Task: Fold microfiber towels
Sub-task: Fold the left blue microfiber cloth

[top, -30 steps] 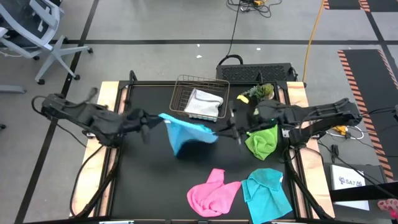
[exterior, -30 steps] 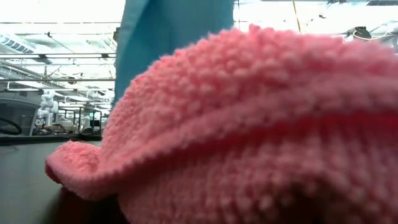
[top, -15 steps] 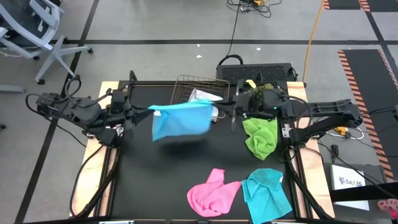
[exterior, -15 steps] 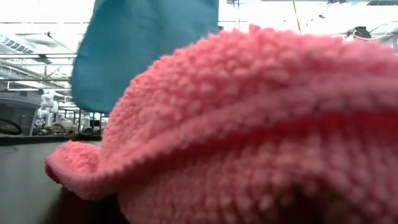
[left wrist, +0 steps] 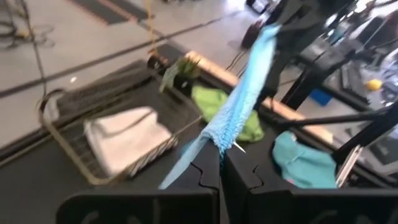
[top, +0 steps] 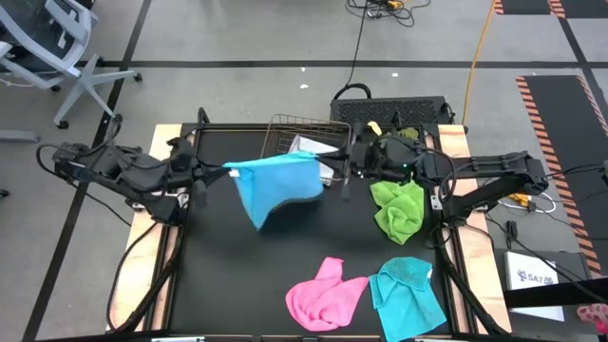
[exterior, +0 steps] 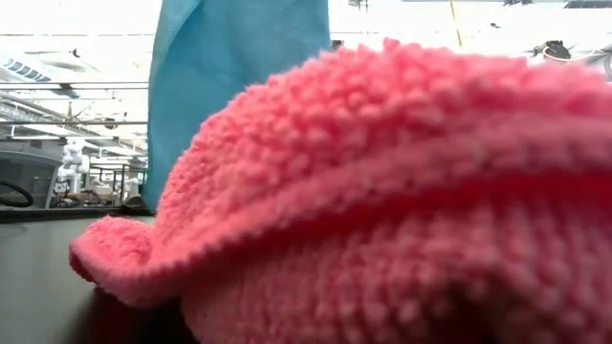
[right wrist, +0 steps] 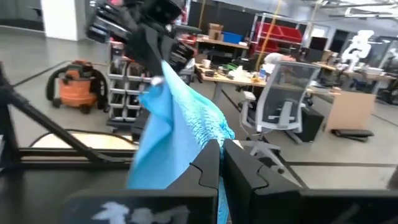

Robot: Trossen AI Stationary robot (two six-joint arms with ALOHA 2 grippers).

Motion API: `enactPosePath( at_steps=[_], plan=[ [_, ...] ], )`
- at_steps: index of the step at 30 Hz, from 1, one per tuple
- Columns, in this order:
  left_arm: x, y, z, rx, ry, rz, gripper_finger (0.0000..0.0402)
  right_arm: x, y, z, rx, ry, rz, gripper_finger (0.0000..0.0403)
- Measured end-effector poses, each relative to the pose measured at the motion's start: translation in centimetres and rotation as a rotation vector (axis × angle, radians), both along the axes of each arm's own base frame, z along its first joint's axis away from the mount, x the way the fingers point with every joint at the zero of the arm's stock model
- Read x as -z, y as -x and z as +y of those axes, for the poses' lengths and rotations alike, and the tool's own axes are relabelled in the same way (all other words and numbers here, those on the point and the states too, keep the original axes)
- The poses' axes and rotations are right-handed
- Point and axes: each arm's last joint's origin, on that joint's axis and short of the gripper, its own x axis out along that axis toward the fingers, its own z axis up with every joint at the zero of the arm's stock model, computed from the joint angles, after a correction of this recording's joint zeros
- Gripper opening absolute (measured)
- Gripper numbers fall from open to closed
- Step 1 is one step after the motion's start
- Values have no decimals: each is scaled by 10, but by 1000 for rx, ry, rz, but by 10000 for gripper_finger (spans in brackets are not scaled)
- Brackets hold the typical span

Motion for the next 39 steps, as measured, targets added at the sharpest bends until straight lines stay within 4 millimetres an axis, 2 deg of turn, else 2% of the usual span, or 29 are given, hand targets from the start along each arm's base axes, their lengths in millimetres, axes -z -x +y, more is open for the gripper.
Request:
enactPosePath(
  at_steps=[5, 16, 21, 24, 29, 34, 39],
  plan=[
    [8, 2, 4, -56, -4, 74, 3, 9, -9, -2, -3, 10, 37, 0],
    [4, 11, 24, -126, -107, 106, 2, 14, -9, -51, 130, 124, 81, 0],
    [5, 10, 31, -134, -123, 130, 2, 13, -7, -62, 110, 104, 70, 0],
    [6, 10, 34, -126, -113, 141, 3, 14, -7, -59, 103, 96, 79, 0],
    [13, 2, 31, -45, -41, 209, 3, 17, -9, -44, 65, 65, 101, 0],
    [32, -7, 25, -1, 120, 389, 2, 31, -9, -26, 6, -27, 231, 0],
    [49, -27, 11, 47, 221, 539, 3, 45, -6, -3, -46, -148, 361, 0]
  ],
)
